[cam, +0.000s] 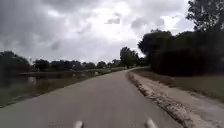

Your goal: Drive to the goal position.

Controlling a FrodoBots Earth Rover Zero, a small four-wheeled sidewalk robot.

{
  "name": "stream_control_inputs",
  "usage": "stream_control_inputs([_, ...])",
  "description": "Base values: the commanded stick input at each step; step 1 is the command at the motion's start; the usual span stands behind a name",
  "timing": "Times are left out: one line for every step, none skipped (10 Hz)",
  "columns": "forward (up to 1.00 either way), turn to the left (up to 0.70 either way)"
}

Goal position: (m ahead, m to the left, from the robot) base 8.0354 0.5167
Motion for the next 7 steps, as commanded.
stream_control_inputs([0.85, 0.00])
stream_control_inputs([0.85, 0.00])
stream_control_inputs([0.85, 0.00])
stream_control_inputs([0.85, 0.00])
stream_control_inputs([0.85, 0.00])
stream_control_inputs([0.85, 0.00])
stream_control_inputs([0.85, 0.00])
